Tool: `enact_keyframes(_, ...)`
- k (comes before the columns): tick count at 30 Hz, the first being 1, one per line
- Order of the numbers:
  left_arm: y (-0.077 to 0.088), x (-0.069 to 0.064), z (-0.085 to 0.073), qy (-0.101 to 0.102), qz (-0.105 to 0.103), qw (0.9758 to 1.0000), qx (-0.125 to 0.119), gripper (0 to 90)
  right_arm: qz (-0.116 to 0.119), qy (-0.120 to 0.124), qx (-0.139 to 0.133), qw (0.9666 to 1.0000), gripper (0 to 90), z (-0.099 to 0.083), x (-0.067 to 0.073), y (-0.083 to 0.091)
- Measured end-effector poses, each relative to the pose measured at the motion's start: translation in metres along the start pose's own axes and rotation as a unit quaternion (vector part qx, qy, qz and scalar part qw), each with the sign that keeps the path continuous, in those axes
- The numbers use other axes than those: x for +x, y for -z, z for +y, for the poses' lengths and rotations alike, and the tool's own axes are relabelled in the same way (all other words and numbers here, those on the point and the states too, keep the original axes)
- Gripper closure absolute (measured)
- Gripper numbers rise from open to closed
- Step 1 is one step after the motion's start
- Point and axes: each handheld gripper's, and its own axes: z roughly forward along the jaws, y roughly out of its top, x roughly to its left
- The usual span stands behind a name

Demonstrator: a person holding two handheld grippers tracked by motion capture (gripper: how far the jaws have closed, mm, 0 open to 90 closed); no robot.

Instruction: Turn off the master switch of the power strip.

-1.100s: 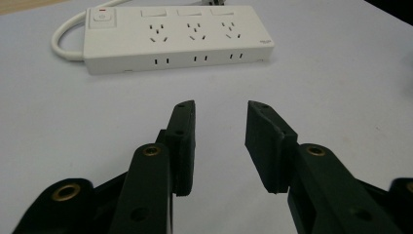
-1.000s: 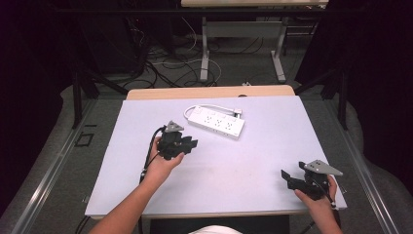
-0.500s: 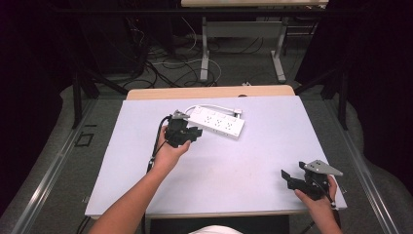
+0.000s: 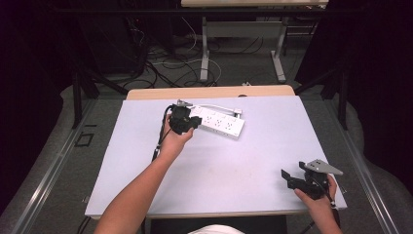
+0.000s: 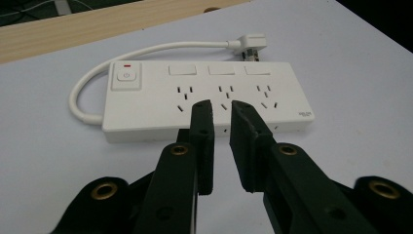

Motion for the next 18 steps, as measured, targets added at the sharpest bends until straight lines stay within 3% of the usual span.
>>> enact_keyframes(6, -0.005, 0.006, 0.006, 0.011, 0.010, 0.9999, -0.005, 85.5, -0.001, 0.001, 0.000, 1.0000, 20.4, 0.001, 0.003, -0.002)
enact_keyframes(11, -0.010, 0.011, 0.013, 0.017, 0.030, 0.9994, -0.002, 88.6, 0.000, -0.001, 0.001, 1.0000, 20.4, 0.001, 0.003, -0.002)
enact_keyframes(12, -0.011, 0.012, 0.015, 0.019, 0.031, 0.9993, -0.004, 89.0, 0.003, -0.002, 0.010, 0.9999, 20.4, 0.002, 0.003, 0.000)
enact_keyframes(18, -0.015, 0.016, 0.025, 0.020, 0.036, 0.9991, 0.005, 89.8, 0.005, 0.001, 0.000, 1.0000, 20.4, 0.002, 0.003, 0.001)
